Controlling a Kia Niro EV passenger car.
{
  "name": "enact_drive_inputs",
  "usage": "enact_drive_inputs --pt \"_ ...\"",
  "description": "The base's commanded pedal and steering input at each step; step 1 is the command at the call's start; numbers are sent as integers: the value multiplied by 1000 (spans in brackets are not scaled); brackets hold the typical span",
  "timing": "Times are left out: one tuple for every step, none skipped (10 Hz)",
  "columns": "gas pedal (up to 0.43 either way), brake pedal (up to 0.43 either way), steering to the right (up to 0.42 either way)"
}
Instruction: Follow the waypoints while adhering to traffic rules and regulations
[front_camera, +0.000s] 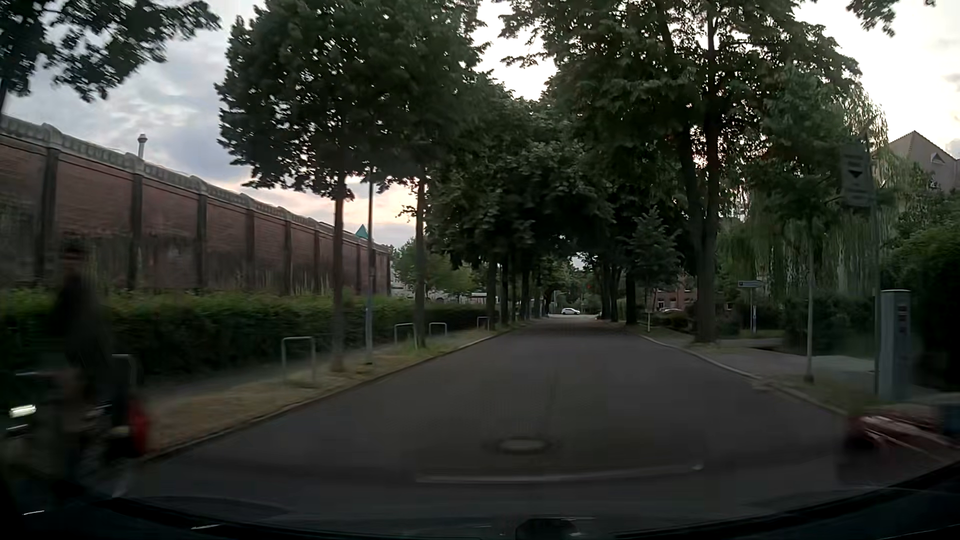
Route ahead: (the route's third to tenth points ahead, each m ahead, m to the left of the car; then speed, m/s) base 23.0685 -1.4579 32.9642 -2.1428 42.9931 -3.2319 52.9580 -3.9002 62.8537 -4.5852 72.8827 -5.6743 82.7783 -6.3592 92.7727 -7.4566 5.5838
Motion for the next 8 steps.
enact_drive_inputs --pt "87 0 84" --pt "87 0 86" --pt "98 0 86" --pt "98 0 86" --pt "110 0 86" --pt "110 0 86" --pt "110 0 86" --pt "118 0 85"
